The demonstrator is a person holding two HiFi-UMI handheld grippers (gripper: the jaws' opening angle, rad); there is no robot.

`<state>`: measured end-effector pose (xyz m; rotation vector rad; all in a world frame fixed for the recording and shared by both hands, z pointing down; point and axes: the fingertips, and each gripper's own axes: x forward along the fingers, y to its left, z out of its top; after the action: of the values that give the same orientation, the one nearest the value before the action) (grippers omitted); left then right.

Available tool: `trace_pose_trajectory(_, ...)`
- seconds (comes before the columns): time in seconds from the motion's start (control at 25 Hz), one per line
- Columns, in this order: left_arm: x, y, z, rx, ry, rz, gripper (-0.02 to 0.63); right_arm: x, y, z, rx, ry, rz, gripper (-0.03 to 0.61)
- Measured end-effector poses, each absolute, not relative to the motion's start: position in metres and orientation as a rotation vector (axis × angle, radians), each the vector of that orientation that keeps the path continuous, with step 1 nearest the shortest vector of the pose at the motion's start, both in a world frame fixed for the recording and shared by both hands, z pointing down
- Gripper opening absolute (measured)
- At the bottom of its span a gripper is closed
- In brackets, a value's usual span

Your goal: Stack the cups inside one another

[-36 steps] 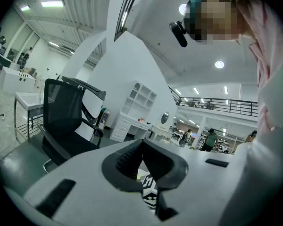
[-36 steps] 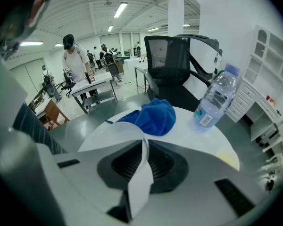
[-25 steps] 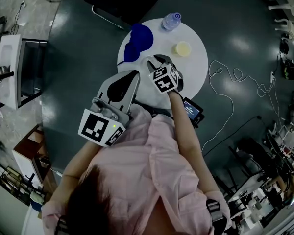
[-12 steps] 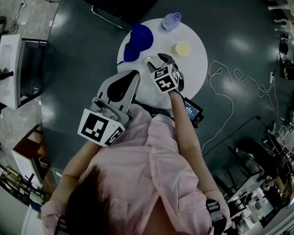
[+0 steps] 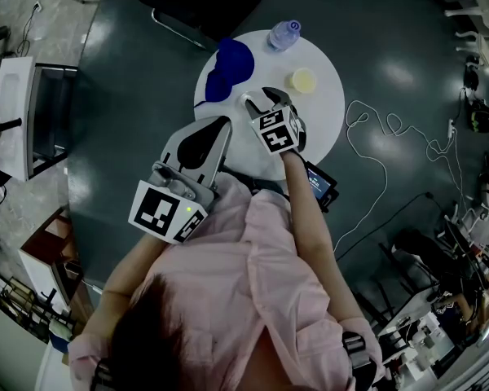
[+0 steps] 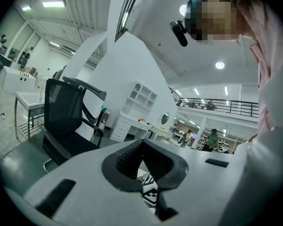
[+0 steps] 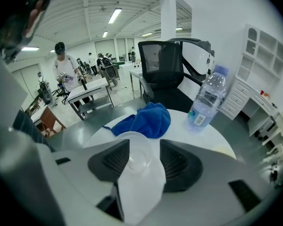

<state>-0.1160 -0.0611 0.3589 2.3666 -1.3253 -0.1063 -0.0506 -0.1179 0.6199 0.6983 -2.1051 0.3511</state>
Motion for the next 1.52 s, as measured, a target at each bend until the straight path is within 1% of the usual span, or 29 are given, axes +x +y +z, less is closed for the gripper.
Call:
trace_pose_trajectory(0.16, -0.115, -0.061, 0.358, 2.372, -1.318, -0.104, 0.018, -0.048, -0.121, 0.612, 0.731, -2.119, 0.367, 0.198)
trace_pose_trajectory(0.2, -0.115, -0.060, 0.358, 2.373, -1.317, -0.104, 0.017, -0.048, -0.122, 0.609, 0.742, -2.123, 0.366, 0.187)
trace_pose_trajectory(0.36, -0.113, -0.059, 0.358, 2.379, -1.309, -0.100, 0.017, -0.045, -0.126, 0.600, 0.798, -2.133, 0.347, 0.099)
trace_pose_trajectory(0.44, -0.113, -0.059, 0.358, 2.381, -1.304, -0.099, 0.017, -0.044, -0.127, 0.597, 0.823, -2.135, 0.348, 0.070)
trace_pose_trajectory(0.52, -0.114, -0.059, 0.359, 2.384, -1.300, -0.101, 0.017, -0.044, -0.129, 0.595, 0.842, -2.136, 0.348, 0.056)
trace_pose_trajectory(0.88, -0.119, -0.054, 0.358, 2.372, -1.302, -0.109, 0.017, -0.047, -0.131, 0.566, 1.007, -2.218, 0.434, 0.041)
trace_pose_trajectory(1.04, -0.116, -0.052, 0.359, 2.381, -1.285, -0.107, 0.017, -0.043, -0.133, 0.550, 1.071, -2.249, 0.423, 0.037)
trace_pose_trajectory(1.52, -0.092, -0.030, 0.353, 2.421, -1.278, -0.099, 0.017, 0.003, -0.112, 0.471, 1.276, -2.373, 0.373, 0.031)
